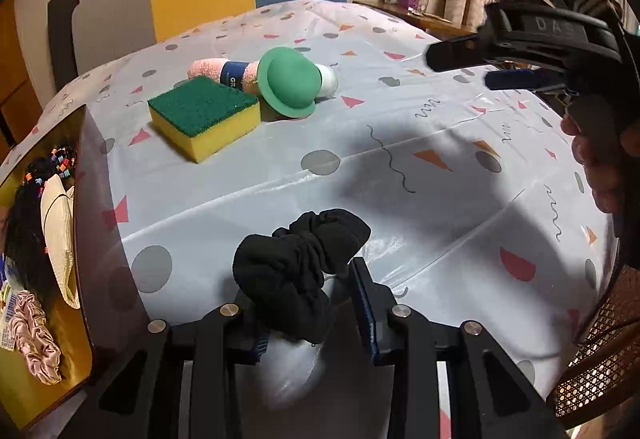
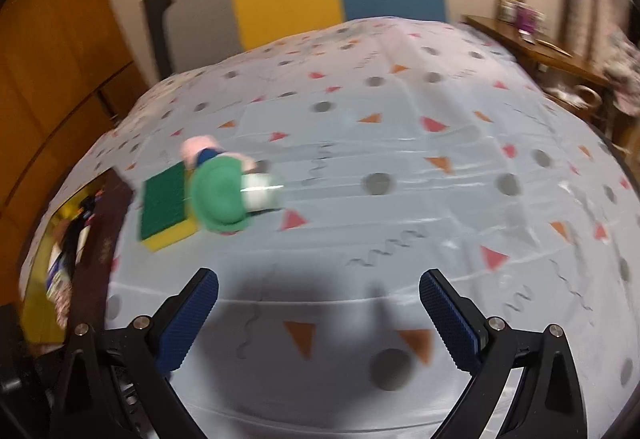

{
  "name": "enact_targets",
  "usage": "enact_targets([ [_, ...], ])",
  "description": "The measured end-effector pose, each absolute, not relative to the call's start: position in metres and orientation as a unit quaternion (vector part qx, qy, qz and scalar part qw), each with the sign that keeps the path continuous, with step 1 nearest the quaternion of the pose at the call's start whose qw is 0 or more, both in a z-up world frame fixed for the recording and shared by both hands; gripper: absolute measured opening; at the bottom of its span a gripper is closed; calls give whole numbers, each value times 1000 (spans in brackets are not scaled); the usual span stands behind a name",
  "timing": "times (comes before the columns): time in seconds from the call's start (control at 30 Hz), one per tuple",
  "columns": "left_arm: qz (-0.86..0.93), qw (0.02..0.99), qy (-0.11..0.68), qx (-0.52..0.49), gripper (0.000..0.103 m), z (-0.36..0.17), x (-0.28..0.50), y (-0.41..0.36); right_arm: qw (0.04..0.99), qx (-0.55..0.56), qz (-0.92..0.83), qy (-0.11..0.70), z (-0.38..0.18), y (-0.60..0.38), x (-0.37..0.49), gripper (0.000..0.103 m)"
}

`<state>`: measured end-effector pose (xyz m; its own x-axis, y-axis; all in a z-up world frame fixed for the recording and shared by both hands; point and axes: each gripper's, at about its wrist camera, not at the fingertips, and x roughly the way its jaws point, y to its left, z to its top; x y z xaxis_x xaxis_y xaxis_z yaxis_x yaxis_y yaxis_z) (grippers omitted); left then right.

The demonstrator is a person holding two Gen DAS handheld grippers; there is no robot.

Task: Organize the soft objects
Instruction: 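Lift the black scrunchie with the left tool while the right tool grasps the green-capped bottle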

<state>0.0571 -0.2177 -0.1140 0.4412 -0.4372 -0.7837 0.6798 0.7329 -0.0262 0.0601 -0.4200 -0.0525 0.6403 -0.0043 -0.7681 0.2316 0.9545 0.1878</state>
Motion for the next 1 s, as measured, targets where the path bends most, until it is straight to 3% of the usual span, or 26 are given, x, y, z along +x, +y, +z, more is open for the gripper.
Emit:
enact_targets([
  [0.2,-333,843,398,140,35,-116,56,-217,896,95,-4,434,-50,-385,100,102],
  [0.4,-341,841,405,115,34,-116,59,-212,882,-107,48,457,-51,-345,149,102],
  [0.6,-343,843,403,101,34,-117,59,-210,855,-193,72,476,-71,-332,191,102],
  [0.63,-344,842,403,100,34,-117,59,-210,849,-206,71,481,-77,-331,197,100],
  [0.7,-346,841,405,96,34,-117,60,-208,841,-225,75,486,-87,-327,207,84],
  [0.73,-346,841,406,94,34,-117,61,-208,837,-231,82,489,-91,-324,210,66],
  [0.8,-346,840,407,93,34,-117,61,-208,835,-244,71,489,-93,-321,212,51],
  [1.0,-344,841,406,94,34,-117,60,-208,850,-192,63,486,-71,-326,180,50],
])
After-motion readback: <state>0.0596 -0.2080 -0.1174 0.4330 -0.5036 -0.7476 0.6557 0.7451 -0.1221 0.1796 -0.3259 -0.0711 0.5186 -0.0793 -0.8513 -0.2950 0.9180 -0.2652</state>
